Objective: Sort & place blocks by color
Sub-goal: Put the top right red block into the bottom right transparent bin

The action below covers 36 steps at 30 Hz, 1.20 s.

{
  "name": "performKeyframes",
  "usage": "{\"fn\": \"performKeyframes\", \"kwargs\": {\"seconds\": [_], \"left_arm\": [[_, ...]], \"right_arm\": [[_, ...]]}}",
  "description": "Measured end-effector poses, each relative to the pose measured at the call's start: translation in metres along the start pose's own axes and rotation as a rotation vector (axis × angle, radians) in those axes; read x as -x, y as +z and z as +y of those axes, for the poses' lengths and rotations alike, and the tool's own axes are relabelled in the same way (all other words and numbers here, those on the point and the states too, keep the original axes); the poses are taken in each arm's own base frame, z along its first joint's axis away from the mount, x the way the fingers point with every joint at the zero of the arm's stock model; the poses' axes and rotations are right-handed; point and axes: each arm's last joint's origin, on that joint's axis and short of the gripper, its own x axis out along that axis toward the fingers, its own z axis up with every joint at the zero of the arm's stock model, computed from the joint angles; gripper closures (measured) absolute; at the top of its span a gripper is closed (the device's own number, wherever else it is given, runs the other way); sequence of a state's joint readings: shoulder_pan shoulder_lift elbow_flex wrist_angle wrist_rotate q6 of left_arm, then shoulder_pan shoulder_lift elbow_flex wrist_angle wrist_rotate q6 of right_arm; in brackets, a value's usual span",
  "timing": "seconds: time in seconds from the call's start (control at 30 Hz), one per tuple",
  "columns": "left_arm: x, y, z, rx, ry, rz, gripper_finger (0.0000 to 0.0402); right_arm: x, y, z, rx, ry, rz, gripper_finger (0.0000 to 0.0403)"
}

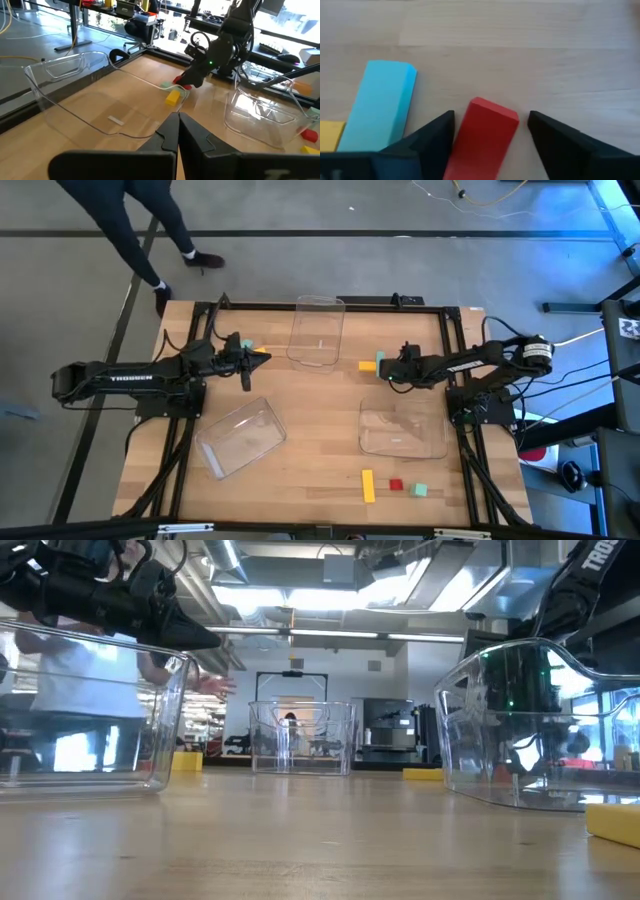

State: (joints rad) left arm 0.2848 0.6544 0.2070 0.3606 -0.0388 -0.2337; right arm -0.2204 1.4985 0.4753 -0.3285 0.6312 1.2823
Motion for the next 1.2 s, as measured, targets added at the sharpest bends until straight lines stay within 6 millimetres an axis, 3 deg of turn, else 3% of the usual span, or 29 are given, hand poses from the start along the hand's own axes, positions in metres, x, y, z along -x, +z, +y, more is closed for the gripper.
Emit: {"fn": "performKeyframes", "kwargs": {"seconds": [0.2, 0.4, 0.5, 0.63, 0.8, 0.9, 1.2], "left_arm": [[0.0, 0.0, 0.0, 0.0, 0.0, 0.0, 0.0401], [0.0, 0.0, 0.0, 0.0, 0.0, 0.0, 0.0401], [0.0, 0.0, 0.0, -0.007, 0.0, 0.0, 0.0401], [0.0, 0.0, 0.0, -0.044, -0.002, 0.001, 0.0401], [0.0, -0.001, -0.003, -0.168, -0.101, 0.016, 0.0401], [0.0, 0.0, -0.005, -0.199, -0.147, 0.008, 0.0401], [0.001, 0.003, -0.009, -0.194, -0.152, -0.035, 0.0401]], "right_arm": [[-0.001, 0.0, -0.001, 0.037, -0.012, -0.024, 0.0269], [0.006, 0.004, -0.004, 0.208, 0.009, -0.015, 0.027], [0.018, 0.012, -0.001, 0.289, 0.11, -0.022, 0.027], [0.045, 0.022, 0.015, 0.411, 0.42, -0.072, 0.027], [0.089, 0.036, 0.038, 0.512, 0.891, -0.287, 0.027], [0.105, 0.04, 0.046, 0.529, 1.072, -0.382, 0.027], [0.111, 0.042, 0.049, 0.551, 1.154, -0.436, 0.027]]}}
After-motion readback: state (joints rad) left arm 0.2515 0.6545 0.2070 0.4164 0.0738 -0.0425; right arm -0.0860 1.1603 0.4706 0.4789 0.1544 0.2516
